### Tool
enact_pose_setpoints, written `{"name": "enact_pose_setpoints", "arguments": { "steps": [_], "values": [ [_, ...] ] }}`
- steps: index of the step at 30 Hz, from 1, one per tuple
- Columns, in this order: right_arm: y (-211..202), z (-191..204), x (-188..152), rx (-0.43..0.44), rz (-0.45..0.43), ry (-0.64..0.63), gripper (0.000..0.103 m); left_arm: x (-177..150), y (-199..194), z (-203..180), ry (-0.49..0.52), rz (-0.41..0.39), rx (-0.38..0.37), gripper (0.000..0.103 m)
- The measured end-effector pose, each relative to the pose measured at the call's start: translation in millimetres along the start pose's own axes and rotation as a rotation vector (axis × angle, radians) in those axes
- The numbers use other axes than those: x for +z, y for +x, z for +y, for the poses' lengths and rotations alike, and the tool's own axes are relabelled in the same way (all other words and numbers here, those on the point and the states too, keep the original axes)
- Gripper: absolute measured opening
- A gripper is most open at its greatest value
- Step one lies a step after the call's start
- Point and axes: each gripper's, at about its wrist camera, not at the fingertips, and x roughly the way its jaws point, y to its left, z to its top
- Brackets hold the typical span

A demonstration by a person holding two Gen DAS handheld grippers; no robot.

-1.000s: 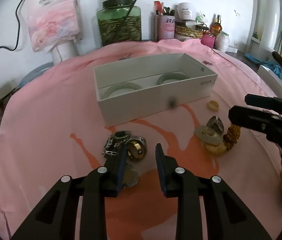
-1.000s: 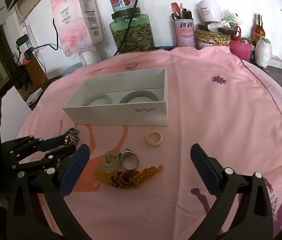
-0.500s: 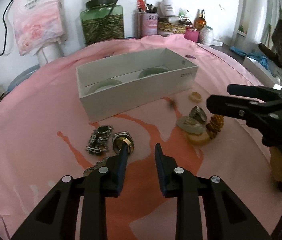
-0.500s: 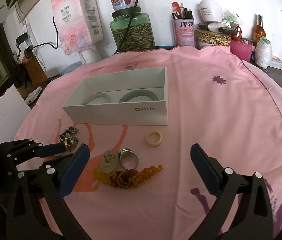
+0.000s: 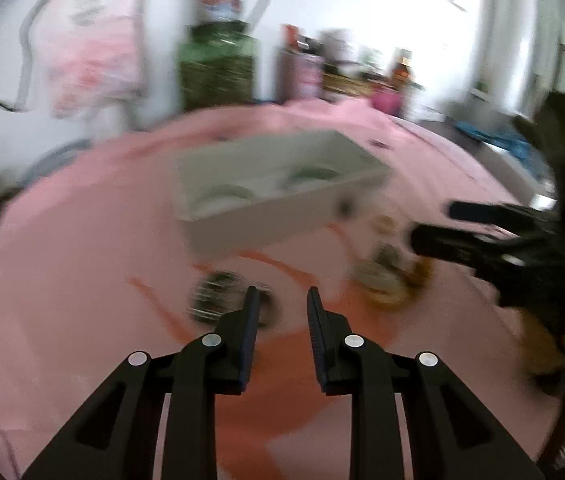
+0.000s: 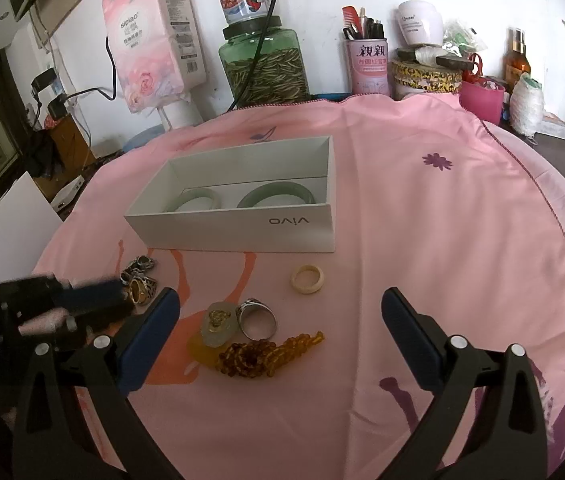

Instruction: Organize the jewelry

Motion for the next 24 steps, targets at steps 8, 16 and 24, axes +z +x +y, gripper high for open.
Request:
{"name": "enact_pose_setpoints", "arguments": {
  "steps": [8,16,24],
  "values": [
    [0,0,0,-0.006,-0.005,-0.005,0.096,2,23,-10,0.053,0.056,0.078,0.029],
    [0,0,0,-0.009,-0.006,-0.006,0.096,0,19,-10,0.051,0.032,0.116,0.025],
    [1,-1,0,-0.013,-0.003,-0.006,0.096,3,-1,-8,0.021,-0.085,0.14,0.025]
  ]
}}
